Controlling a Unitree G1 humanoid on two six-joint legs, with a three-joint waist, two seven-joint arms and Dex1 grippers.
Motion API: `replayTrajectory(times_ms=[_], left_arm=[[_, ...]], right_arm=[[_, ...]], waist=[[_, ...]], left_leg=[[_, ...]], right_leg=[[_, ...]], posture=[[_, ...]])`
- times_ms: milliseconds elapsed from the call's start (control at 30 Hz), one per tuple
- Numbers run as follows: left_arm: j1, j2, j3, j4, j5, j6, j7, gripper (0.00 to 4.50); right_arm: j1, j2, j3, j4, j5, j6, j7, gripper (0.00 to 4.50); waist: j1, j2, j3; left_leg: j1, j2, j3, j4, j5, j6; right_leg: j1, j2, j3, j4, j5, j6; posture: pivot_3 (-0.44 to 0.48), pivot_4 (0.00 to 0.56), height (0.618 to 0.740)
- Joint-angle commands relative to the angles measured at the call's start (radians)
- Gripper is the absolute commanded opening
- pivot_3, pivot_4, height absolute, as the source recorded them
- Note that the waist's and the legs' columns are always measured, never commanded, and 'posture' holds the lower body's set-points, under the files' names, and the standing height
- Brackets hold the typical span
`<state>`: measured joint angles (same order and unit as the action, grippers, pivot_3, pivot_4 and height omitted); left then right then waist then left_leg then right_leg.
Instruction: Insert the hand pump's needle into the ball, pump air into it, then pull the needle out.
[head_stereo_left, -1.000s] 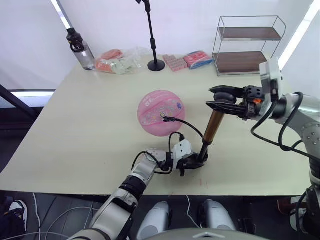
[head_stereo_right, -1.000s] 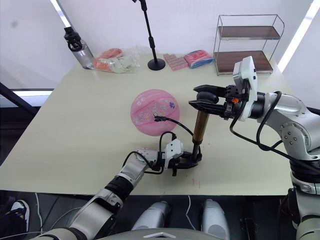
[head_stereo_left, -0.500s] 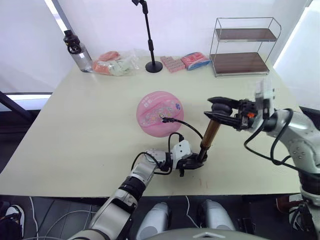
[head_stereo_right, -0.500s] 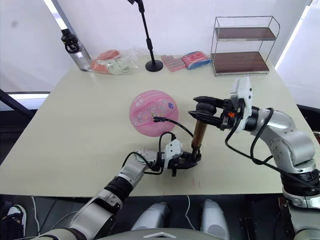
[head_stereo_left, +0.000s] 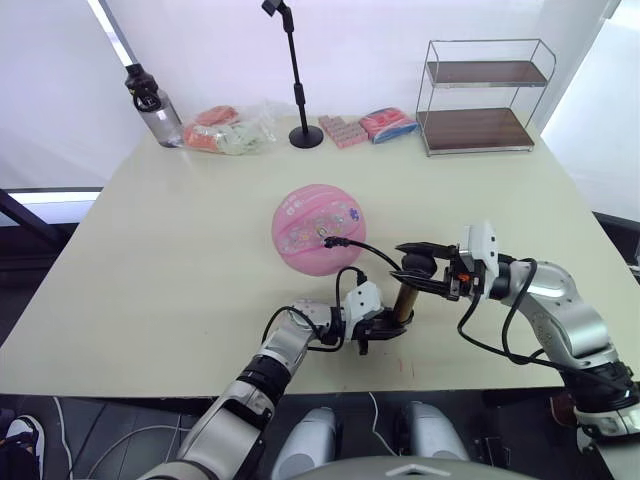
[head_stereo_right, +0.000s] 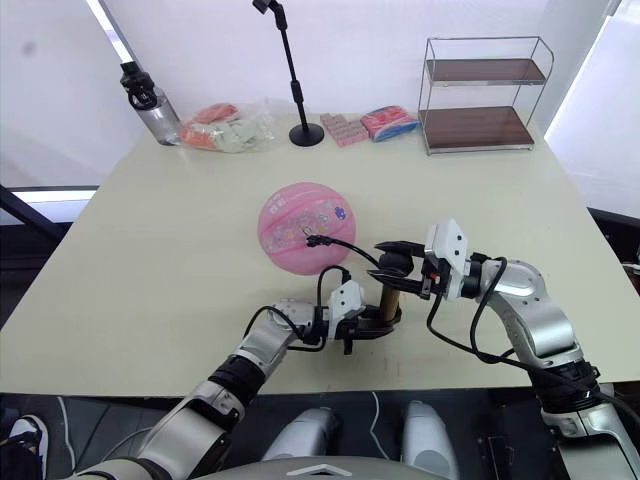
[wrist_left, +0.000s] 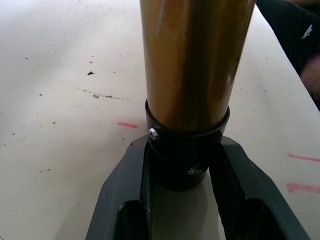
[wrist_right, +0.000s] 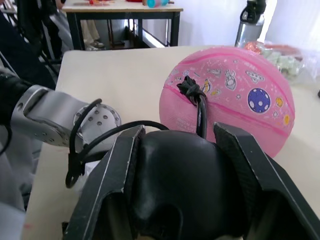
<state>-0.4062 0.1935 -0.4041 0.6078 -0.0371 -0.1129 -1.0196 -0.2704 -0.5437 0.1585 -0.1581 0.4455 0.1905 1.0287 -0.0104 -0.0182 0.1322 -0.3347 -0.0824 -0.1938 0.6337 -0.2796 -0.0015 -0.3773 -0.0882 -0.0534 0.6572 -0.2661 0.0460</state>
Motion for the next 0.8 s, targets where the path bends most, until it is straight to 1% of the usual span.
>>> replayTrajectory(times_ms=[33, 167, 300, 367, 533, 667, 800], left_arm=[[0.045, 0.057, -0.005, 0.096, 0.059, 0.081, 0.02, 1.11], [0.037, 0.052, -0.006, 0.111, 0.061, 0.075, 0.021, 1.11], [0.031, 0.049, -0.01, 0.119, 0.062, 0.07, 0.017, 1.11], [0.029, 0.049, -0.011, 0.122, 0.063, 0.068, 0.015, 1.11], [0.024, 0.048, -0.012, 0.129, 0.065, 0.066, 0.015, 1.11], [0.025, 0.047, -0.014, 0.131, 0.065, 0.065, 0.013, 1.11], [0.026, 0.047, -0.013, 0.135, 0.065, 0.063, 0.013, 1.11]], right_arm=[[0.02, -0.036, 0.027, -0.029, 0.001, 0.087, 0.03, 1.66], [-0.079, -0.075, -0.077, -0.134, 0.121, 0.202, 0.007, 1.66], [-0.156, -0.115, -0.161, -0.185, 0.21, 0.297, -0.01, 1.66], [-0.193, -0.136, -0.198, -0.207, 0.254, 0.347, -0.02, 1.66], [-0.292, -0.181, -0.277, -0.237, 0.362, 0.453, -0.052, 1.66], [-0.384, -0.211, -0.334, -0.235, 0.448, 0.522, -0.084, 1.66], [-0.435, -0.229, -0.363, -0.221, 0.493, 0.563, -0.103, 1.66]], waist=[[0.0, 0.0, 0.0], [0.002, 0.003, 0.005], [0.006, 0.006, 0.009], [0.008, 0.005, 0.011], [0.009, 0.003, 0.016], [0.01, 0.003, 0.018], [0.01, 0.002, 0.019]], left_leg=[[0.0, 0.0, 0.0, 0.0, 0.0, 0.0], [-0.002, 0.0, 0.001, 0.0, 0.0, 0.0], [-0.009, 0.0, 0.0, 0.001, 0.0, 0.0], [-0.01, -0.001, 0.001, 0.001, 0.0, 0.0], [-0.011, -0.001, 0.001, 0.002, 0.0, 0.001], [-0.011, -0.001, 0.001, 0.002, 0.0, 0.001], [-0.012, -0.001, 0.001, 0.002, 0.0, 0.001]], right_leg=[[0.0, 0.0, 0.0, 0.0, 0.0, 0.0], [-0.002, 0.0, 0.0, 0.0, 0.0, 0.0], [-0.008, 0.0, 0.0, -0.001, 0.001, 0.001], [-0.009, -0.001, 0.0, -0.001, 0.002, 0.002], [-0.009, -0.001, 0.0, -0.002, 0.002, 0.003], [-0.01, -0.002, 0.0, -0.002, 0.002, 0.003], [-0.01, -0.002, 0.0, -0.002, 0.003, 0.004]], posture=[[0.0, 0.15, 0.74], [0.0, 0.15, 0.74], [0.0, 0.15, 0.74], [0.0, 0.15, 0.74], [0.0, 0.15, 0.74], [0.0, 0.15, 0.74], [0.0, 0.15, 0.74]])
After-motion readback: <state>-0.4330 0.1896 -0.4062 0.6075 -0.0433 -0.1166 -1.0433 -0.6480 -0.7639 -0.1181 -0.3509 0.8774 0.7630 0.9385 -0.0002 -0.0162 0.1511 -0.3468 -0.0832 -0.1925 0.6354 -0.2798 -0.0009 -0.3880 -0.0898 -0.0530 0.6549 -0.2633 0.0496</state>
